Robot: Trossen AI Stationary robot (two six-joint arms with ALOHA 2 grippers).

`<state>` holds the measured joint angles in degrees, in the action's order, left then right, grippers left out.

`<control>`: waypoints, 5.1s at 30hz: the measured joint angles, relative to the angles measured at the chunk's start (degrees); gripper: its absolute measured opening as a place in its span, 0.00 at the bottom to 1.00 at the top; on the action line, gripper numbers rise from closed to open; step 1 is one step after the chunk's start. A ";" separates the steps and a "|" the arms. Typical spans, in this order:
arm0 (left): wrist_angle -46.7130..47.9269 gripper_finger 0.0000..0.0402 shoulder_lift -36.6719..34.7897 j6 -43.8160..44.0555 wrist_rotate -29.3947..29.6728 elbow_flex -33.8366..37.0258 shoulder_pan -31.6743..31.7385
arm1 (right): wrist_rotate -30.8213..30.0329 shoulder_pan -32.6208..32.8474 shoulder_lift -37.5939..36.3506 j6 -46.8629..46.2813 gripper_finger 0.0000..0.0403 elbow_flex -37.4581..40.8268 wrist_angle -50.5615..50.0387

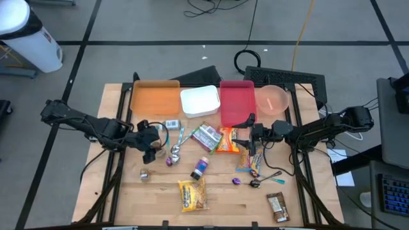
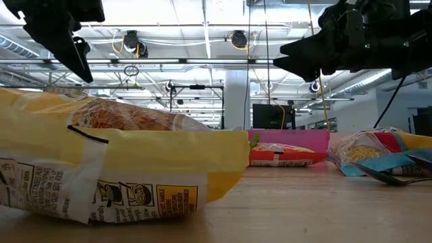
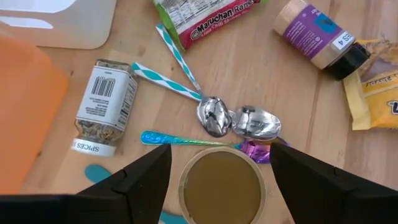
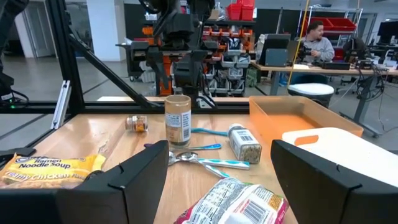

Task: Pick & Place Food Item
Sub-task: Put the gold seasoning bottle into the pink bin

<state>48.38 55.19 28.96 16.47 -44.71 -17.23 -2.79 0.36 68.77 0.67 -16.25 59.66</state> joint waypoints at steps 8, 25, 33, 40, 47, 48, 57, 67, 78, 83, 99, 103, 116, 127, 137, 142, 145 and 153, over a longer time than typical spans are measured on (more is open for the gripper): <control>-0.08 0.69 -0.19 -0.16 -2.67 0.00 0.00 | -0.09 0.00 0.00 0.04 0.69 0.00 -0.85; -0.15 0.70 -0.19 -0.65 -7.04 0.02 0.00 | -0.14 0.00 0.00 0.44 0.69 0.00 -0.88; -0.11 0.85 -0.19 0.20 -7.00 0.02 0.00 | -0.15 0.00 0.00 0.44 0.69 0.00 -0.88; -0.13 0.99 -0.19 0.02 -7.79 0.02 0.00 | -0.15 0.00 0.00 0.44 0.69 0.00 -0.90; -0.13 0.92 -0.19 3.22 -9.16 0.04 0.00 | -0.17 -0.02 0.00 0.50 0.69 0.00 -1.69; -0.14 0.91 -0.19 3.34 -9.16 0.04 0.00 | -0.17 -0.02 0.00 0.64 0.69 0.00 -1.69; -0.10 0.89 -0.19 4.27 -9.03 0.04 0.00 | -0.15 -0.02 0.00 0.66 0.69 0.00 -1.71; 2.58 0.89 -0.30 4.85 -6.26 0.08 -3.45 | -0.16 -0.02 0.00 0.66 0.69 0.00 -2.87; 4.02 0.89 -7.68 8.54 4.73 0.11 -10.99 | -0.15 -0.02 0.01 0.04 0.69 0.00 -3.00; 5.98 0.89 -11.19 13.14 9.99 0.42 -15.39 | -0.15 -0.02 0.02 0.04 0.69 0.00 -3.00; -0.89 0.89 -14.77 27.60 16.76 14.44 -26.12 | -0.15 -0.02 0.01 0.02 0.69 0.00 -3.00; -4.47 0.89 -14.77 30.40 18.07 17.84 -28.05 | -0.15 -0.02 0.01 0.02 0.69 0.00 -3.00; -7.07 0.88 -14.77 40.60 24.10 24.26 -33.22 | -0.15 -0.02 0.02 0.02 0.69 0.00 -3.00; -18.21 0.86 -14.70 45.28 29.14 31.90 -37.26 | -0.15 -0.02 0.02 0.02 0.69 0.00 -3.00; -29.94 0.80 -13.87 44.04 32.18 38.21 -37.62 | -0.15 -0.02 0.02 0.02 0.69 0.00 -3.00; -32.97 0.77 -11.74 41.22 33.35 38.16 -37.10 | -0.15 -0.02 0.01 0.02 0.69 0.01 -3.01; -33.09 0.76 -10.34 41.22 33.13 38.16 -36.02 | -0.15 -0.02 0.00 0.07 0.69 0.02 -3.02; -36.05 0.76 -6.76 36.43 33.07 38.14 -31.64 | -0.15 0.00 0.00 0.17 0.69 0.02 -3.02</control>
<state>12.33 48.43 65.38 49.54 -6.57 -48.87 -2.94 0.36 68.77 0.84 -16.23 56.64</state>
